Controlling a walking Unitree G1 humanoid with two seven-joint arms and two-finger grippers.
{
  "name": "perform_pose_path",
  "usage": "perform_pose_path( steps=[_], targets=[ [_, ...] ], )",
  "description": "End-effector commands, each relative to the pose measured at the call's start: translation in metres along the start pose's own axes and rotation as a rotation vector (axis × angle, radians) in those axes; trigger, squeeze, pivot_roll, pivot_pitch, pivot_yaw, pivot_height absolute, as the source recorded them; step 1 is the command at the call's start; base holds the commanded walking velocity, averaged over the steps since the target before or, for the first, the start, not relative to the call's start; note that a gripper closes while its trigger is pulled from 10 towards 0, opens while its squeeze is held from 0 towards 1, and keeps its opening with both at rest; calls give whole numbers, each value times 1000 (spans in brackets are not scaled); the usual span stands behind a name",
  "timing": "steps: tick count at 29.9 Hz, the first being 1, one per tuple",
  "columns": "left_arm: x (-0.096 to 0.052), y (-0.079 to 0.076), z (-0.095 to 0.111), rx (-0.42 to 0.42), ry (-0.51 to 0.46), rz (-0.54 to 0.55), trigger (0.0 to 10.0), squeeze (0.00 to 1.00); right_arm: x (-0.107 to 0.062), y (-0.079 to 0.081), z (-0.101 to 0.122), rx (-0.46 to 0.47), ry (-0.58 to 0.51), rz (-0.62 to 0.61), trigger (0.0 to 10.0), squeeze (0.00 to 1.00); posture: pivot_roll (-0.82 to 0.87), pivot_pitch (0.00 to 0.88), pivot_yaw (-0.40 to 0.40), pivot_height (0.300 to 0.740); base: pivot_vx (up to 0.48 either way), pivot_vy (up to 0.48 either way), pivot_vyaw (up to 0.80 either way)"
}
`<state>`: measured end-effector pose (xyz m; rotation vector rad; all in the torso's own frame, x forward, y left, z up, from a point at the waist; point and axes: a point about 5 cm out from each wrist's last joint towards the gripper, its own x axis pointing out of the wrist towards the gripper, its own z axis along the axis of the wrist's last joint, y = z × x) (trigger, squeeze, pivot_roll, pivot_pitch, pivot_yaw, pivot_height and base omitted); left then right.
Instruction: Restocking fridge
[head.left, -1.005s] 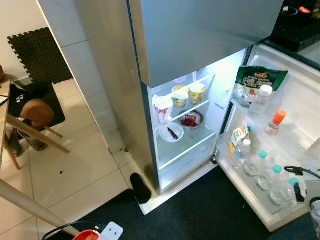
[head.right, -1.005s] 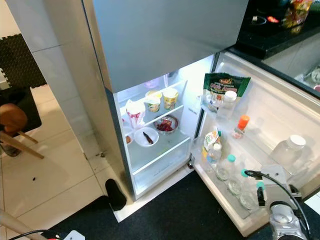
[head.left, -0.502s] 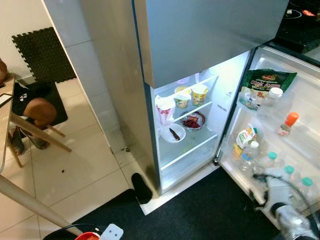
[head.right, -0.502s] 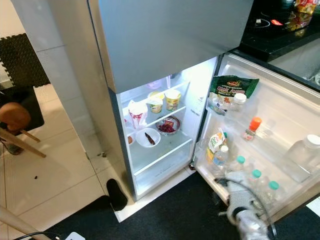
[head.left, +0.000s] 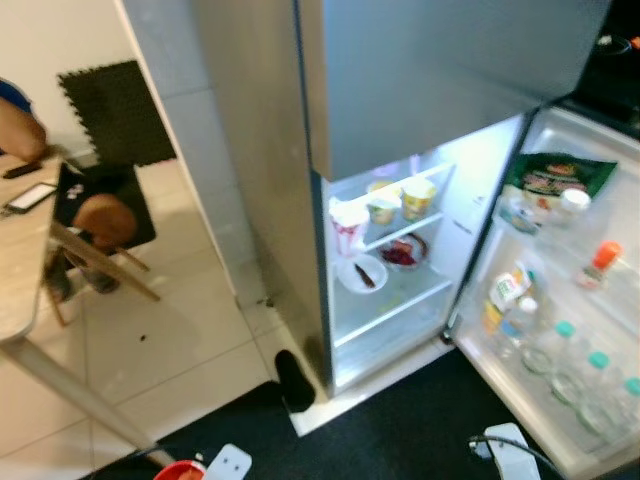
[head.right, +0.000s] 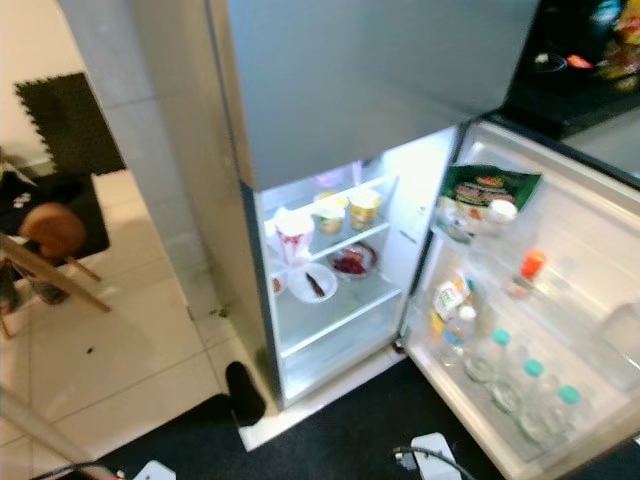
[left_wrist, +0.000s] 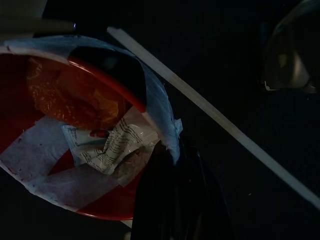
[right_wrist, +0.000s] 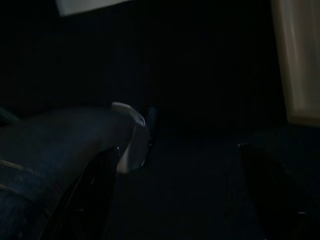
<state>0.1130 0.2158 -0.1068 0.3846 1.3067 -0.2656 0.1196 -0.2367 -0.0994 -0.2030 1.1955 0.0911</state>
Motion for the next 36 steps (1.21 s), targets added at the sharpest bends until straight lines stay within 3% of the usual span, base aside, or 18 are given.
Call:
perform_pose_path(
  steps=[1,10,36],
  targets=[
    [1,-6,1,-7,-8,-5,10000,0,1,1,3,-14,-8,-5,10000,0,-86,0,17,740,0,0,788],
    [1,-9,-5,-9,16,-12,10000,0,3,7,11,-25,-16,-22,10000,0,-81,0,19,740,0,-130,262],
    [1,-11,-5,12,21,-28,10000,0,3,14,4,-69,1,24,10000,0,-80,0,22,740,0,-430,0]
  ],
)
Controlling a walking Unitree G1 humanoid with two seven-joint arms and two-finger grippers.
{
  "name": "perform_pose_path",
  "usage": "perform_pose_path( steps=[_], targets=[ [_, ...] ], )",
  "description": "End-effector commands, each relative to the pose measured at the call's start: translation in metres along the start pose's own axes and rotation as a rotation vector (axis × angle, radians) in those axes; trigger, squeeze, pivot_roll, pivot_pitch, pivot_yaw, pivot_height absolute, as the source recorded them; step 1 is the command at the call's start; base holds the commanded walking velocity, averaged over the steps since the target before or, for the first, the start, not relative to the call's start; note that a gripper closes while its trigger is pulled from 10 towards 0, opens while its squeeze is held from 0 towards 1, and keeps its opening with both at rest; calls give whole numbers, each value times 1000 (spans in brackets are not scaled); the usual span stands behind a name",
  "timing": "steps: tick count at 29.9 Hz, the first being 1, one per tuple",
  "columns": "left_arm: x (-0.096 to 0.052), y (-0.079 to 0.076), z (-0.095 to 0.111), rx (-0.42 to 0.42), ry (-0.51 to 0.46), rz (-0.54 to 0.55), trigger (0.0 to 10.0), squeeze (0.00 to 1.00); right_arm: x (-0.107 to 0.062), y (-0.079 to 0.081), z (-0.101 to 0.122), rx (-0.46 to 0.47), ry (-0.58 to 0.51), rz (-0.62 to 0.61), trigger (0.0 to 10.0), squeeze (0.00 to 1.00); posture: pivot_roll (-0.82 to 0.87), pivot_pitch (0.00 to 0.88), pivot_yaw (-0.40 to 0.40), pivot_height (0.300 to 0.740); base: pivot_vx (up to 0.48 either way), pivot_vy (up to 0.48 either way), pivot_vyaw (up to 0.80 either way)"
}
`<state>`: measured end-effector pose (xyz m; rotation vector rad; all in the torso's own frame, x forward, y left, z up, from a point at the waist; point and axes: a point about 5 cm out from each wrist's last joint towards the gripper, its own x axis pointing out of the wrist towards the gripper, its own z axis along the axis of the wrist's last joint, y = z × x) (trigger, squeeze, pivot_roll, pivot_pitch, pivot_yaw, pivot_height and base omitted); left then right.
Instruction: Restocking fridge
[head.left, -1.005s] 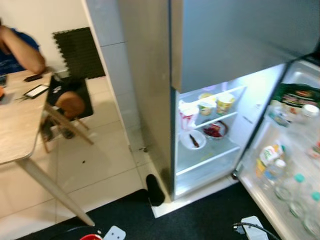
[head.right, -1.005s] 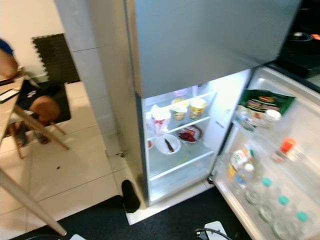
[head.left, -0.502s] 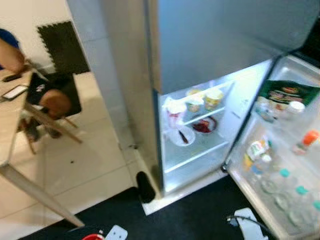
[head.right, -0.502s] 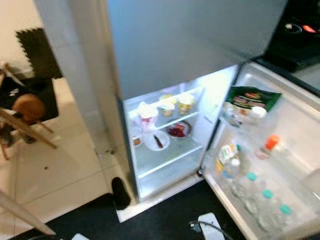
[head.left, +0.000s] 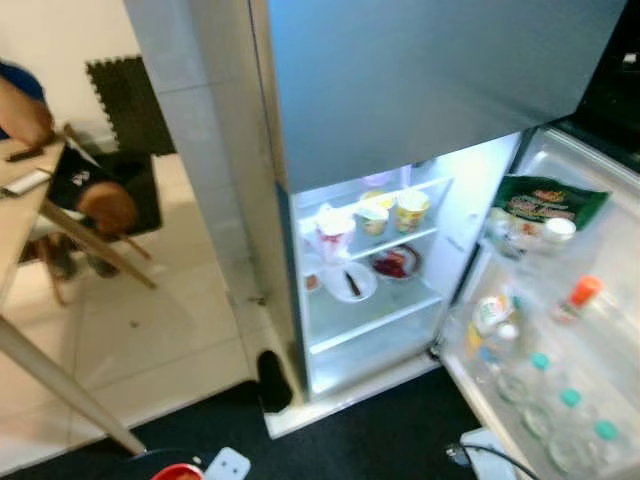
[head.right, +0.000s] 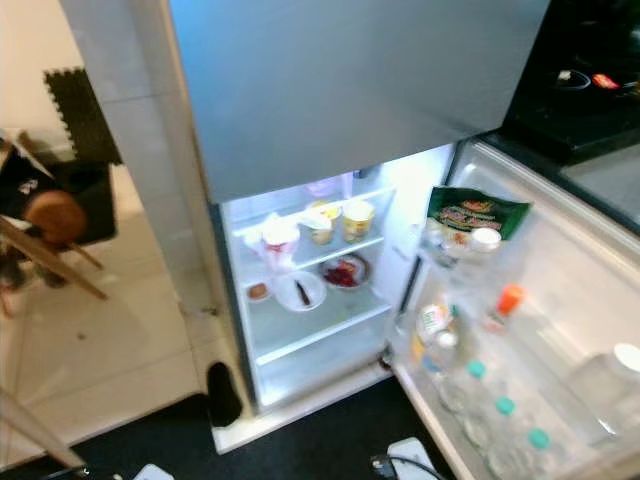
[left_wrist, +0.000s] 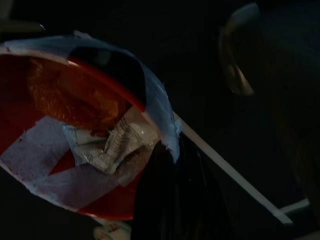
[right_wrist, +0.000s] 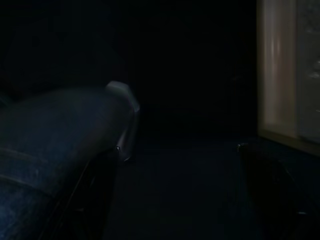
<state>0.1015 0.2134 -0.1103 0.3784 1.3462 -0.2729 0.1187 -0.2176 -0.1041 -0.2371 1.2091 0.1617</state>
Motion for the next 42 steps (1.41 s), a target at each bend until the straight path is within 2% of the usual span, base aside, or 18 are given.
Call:
perform_pose_path(
  steps=[1,9,12,17,33,42],
  targets=[
    [1,-3,4,14,-13,-11,10000,0,-1,-6,3,-5,-10,-14,10000,0,-80,0,22,740,0,-431,0],
    [1,-4,1,8,-9,-11,10000,0,-1,-5,3,-6,-14,-7,10000,0,-78,0,23,740,0,-433,0],
    [1,-3,1,10,-8,0,10000,0,0,-2,4,-15,-24,20,10000,0,-78,0,25,740,0,0,0],
    [0,-3,0,45,1,10,10000,0,-1,-6,5,-26,-33,-4,10000,0,-80,0,28,740,0,0,711],
    [1,-6,1,44,-1,-2,10000,0,-1,-3,5,-18,-41,37,10000,0,-82,0,29,740,0,0,794],
    [1,-6,0,38,-1,2,10000,0,-1,-8,16,-48,-63,4,10000,0,-78,0,27,740,0,0,794]
  ],
)
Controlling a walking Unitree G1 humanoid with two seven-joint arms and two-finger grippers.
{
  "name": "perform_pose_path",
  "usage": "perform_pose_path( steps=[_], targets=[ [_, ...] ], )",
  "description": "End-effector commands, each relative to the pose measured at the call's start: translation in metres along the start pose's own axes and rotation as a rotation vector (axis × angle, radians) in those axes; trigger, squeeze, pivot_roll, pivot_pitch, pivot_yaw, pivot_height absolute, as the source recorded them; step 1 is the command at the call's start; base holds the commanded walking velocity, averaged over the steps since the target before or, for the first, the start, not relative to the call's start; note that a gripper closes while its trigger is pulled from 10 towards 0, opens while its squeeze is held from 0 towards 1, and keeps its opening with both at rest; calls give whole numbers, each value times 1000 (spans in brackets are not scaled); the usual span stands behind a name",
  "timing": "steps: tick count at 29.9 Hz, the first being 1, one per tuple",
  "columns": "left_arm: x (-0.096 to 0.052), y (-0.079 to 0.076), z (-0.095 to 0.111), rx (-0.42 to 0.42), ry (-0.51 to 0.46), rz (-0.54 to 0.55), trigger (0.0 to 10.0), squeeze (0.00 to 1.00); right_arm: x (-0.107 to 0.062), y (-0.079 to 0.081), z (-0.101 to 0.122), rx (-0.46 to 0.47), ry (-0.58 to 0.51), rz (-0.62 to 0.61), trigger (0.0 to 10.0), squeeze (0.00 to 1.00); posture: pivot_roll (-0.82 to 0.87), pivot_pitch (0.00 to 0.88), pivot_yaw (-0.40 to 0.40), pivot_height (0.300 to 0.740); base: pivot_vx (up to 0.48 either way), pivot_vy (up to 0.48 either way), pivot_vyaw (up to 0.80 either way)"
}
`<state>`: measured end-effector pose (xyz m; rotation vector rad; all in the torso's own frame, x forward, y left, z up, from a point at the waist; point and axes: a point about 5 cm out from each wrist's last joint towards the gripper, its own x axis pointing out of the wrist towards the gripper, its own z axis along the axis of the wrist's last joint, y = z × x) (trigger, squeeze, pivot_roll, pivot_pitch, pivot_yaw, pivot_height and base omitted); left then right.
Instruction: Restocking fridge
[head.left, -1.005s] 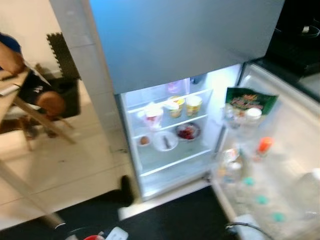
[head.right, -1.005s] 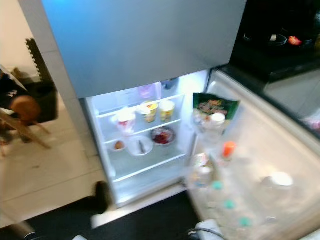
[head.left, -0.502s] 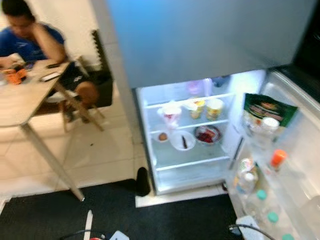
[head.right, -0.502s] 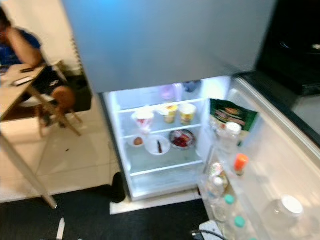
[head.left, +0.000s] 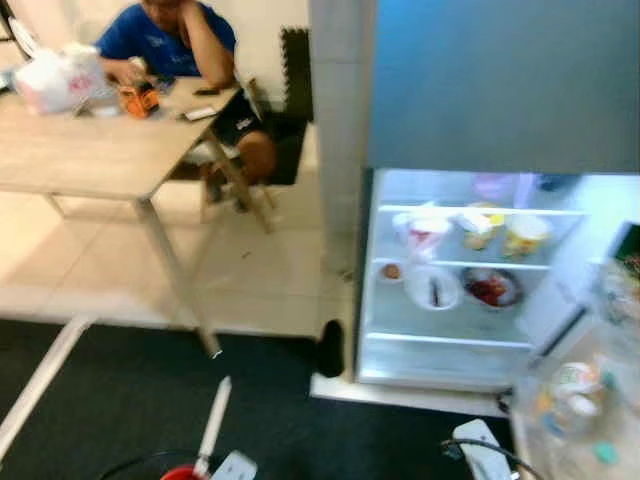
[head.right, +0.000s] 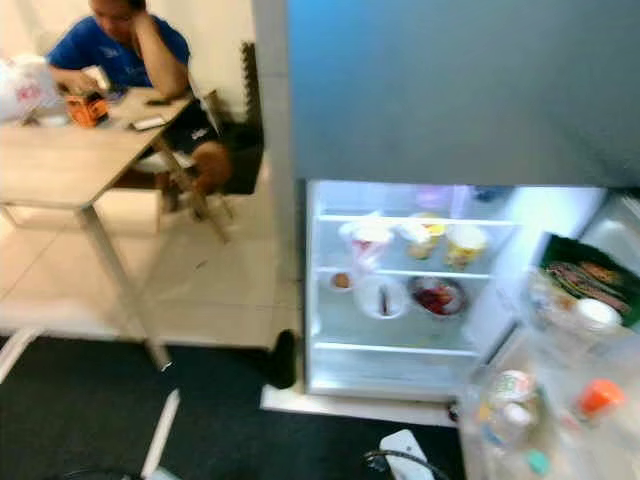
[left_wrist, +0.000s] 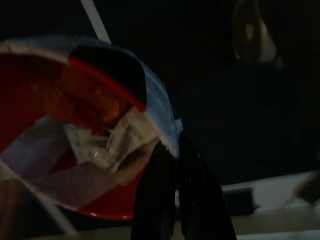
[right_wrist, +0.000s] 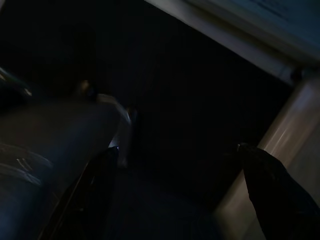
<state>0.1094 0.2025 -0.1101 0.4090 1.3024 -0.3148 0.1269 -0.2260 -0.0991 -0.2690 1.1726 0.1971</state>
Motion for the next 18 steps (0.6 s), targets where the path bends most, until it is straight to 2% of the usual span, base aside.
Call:
perform_pose_path(
  steps=[1,4,6,13,18],
  targets=[
    [-1,0,-12,-13,40,5,10000,0,2,1,11,-3,-32,-14,10000,0,-78,0,27,740,0,0,794],
    [-1,0,-12,-17,39,5,10000,0,2,-1,12,-8,-35,-38,10000,0,-78,0,27,740,0,0,688],
    [-1,0,-12,-19,39,3,10000,0,1,-4,12,17,-34,-66,10000,0,-78,0,27,740,0,0,0],
    [0,-1,-11,-25,40,-7,10000,0,1,-4,8,-2,-15,-68,10000,0,-77,0,24,740,0,0,0],
    [-1,0,-12,-18,43,-7,10000,0,1,-4,5,-6,-5,-66,10000,0,-77,0,24,740,298,0,0]
  ],
)
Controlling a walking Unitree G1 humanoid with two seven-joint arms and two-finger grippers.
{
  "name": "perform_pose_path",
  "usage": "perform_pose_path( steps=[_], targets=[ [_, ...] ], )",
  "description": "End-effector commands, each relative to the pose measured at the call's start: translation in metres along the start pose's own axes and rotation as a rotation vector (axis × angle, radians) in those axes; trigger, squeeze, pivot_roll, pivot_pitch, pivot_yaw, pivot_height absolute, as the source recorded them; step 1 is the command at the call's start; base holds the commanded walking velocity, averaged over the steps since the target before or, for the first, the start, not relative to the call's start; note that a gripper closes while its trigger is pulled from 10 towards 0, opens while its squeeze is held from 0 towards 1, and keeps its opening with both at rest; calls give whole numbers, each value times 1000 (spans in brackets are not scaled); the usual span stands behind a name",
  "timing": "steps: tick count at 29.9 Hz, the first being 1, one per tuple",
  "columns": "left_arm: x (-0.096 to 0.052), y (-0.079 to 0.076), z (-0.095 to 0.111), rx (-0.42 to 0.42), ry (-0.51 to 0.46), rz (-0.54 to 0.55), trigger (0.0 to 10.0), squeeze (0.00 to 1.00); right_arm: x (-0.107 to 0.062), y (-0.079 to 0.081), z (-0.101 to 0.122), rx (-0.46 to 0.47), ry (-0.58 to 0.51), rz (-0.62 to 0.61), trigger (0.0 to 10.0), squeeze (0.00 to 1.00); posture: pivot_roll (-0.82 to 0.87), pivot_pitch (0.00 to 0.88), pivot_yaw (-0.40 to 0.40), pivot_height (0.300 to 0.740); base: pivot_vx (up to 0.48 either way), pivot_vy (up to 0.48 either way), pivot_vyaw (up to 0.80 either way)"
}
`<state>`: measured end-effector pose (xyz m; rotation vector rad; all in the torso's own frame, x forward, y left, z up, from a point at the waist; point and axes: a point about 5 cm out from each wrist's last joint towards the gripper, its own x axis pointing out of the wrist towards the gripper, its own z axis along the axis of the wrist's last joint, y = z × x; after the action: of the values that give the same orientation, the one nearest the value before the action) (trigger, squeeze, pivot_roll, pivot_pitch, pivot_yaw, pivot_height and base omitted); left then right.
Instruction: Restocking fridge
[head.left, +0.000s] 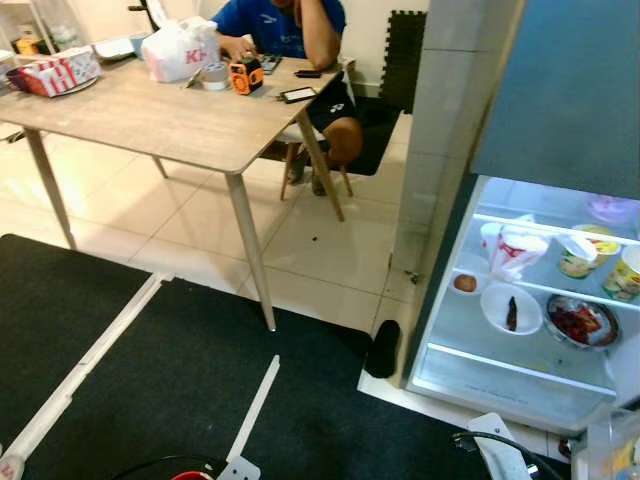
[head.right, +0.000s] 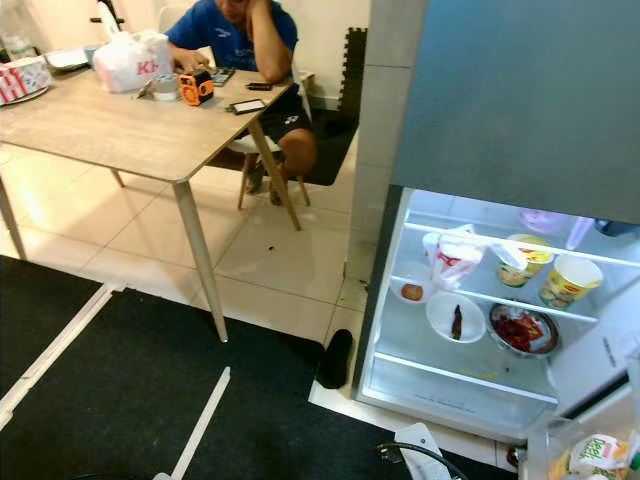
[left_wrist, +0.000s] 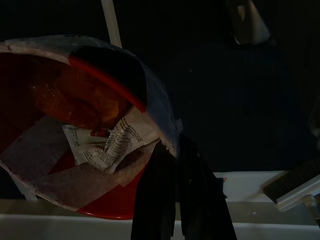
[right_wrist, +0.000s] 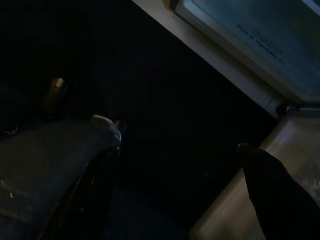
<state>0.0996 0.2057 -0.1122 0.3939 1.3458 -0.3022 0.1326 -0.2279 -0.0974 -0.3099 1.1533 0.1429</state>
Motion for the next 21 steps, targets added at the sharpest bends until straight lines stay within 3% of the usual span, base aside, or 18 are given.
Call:
perform_pose_path(
  steps=[1,21],
  targets=[
    [0,2,-2,3,4,3,10000,0,0,0,-1,-2,6,1,10000,0,-77,0,24,740,311,0,0],
    [0,3,1,6,-3,-3,10000,0,0,2,-6,-16,28,7,10000,0,-76,0,22,740,368,0,0]
  ],
)
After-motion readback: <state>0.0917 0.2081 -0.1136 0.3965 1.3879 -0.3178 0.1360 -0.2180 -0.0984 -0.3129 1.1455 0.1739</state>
